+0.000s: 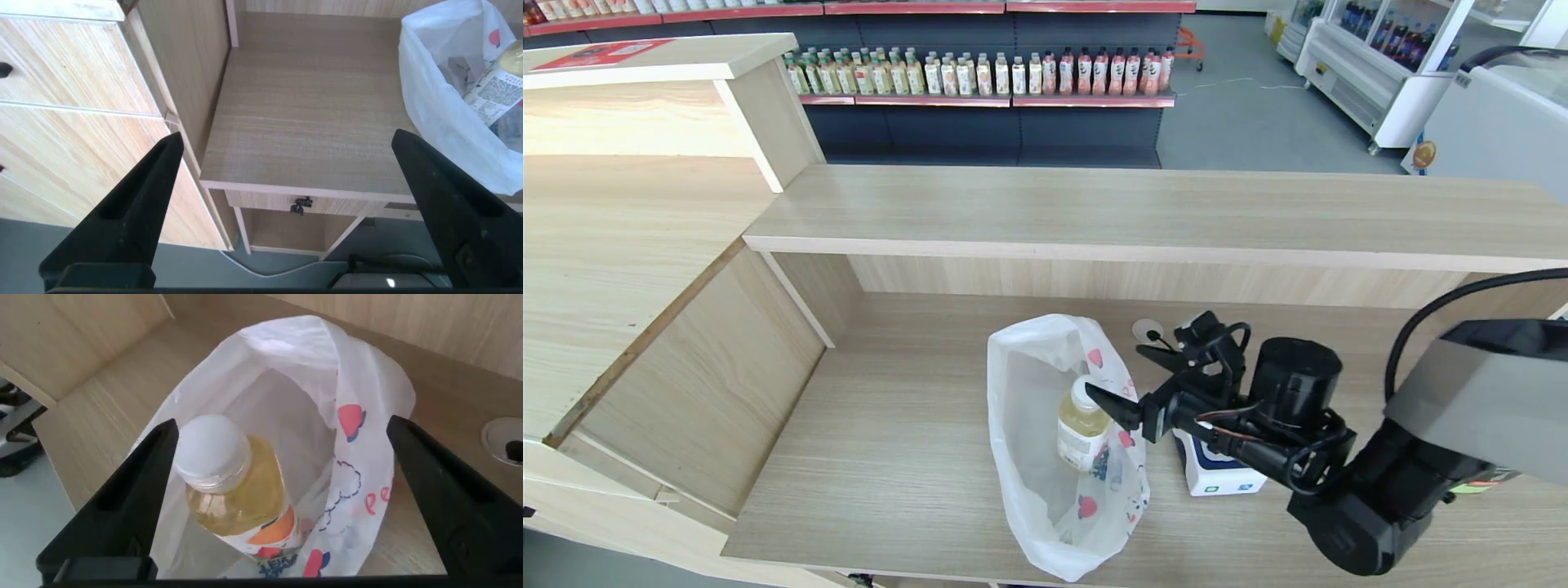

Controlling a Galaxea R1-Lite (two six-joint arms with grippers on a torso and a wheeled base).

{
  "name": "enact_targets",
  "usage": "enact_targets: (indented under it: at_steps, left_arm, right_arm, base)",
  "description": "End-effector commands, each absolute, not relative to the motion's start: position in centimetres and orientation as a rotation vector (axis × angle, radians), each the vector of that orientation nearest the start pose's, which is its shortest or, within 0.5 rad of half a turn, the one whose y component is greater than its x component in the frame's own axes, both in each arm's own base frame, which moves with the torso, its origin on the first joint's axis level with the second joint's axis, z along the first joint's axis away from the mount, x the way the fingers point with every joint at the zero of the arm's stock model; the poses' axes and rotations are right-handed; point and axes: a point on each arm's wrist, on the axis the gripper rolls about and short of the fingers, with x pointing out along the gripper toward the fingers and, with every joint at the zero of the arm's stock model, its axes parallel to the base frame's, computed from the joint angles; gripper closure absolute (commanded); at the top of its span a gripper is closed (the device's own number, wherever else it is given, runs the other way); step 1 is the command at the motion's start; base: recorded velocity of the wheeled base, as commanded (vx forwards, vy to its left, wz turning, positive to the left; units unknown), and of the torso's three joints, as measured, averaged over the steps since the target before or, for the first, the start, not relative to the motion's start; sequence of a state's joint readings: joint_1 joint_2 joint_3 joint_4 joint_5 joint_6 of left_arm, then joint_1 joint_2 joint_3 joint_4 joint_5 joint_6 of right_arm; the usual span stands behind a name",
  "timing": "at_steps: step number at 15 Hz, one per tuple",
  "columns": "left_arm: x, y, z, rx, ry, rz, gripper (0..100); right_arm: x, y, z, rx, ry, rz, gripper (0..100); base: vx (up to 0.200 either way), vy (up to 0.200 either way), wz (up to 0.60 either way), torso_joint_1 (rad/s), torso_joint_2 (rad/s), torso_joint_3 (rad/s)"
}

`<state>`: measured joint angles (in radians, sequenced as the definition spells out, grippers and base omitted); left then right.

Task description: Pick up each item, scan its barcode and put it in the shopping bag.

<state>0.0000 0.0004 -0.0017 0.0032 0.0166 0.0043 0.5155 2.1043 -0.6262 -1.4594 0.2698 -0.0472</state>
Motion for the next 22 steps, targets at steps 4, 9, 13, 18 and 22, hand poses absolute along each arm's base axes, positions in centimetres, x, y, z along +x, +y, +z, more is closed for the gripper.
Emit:
enact_targets:
  at_steps: [4, 9, 13, 18, 22]
  left_arm:
    - [-2.3, 0.0, 7.5, 0.005, 0.003, 0.017, 0]
    - [-2.3, 0.0, 7.5, 0.005, 0.003, 0.017, 0]
    - [-2.3, 0.0, 7.6, 0.005, 0.002, 0.017, 0]
    - [-2.3, 0.0, 7.6, 0.005, 0.002, 0.017, 0]
    - [-2.3, 0.0, 7.6, 0.005, 0.002, 0.017, 0]
  right_arm:
    - [23.6, 9.2, 15.2, 0.058, 0.040, 0.605, 0]
    - [20.4, 3.2, 16.7, 0.149, 0.181, 0.380, 0]
    - [18.2, 1.9, 17.3, 0.172, 0.224, 0.320, 0]
    - [17.6, 1.6, 17.3, 0.197, 0.250, 0.296, 0]
    - [17.1, 1.6, 17.1, 0.205, 0.280, 0.292, 0]
  base:
    - [0.000, 0.000, 0.00, 0.000, 0.00, 0.000]
    - [0.000, 0.000, 0.00, 0.000, 0.00, 0.000]
    - [0.000, 0.000, 0.00, 0.000, 0.00, 0.000]
    - [-0.080, 0.000, 0.00, 0.002, 0.00, 0.001]
    - [-0.100, 0.000, 0.00, 0.008, 0.00, 0.000]
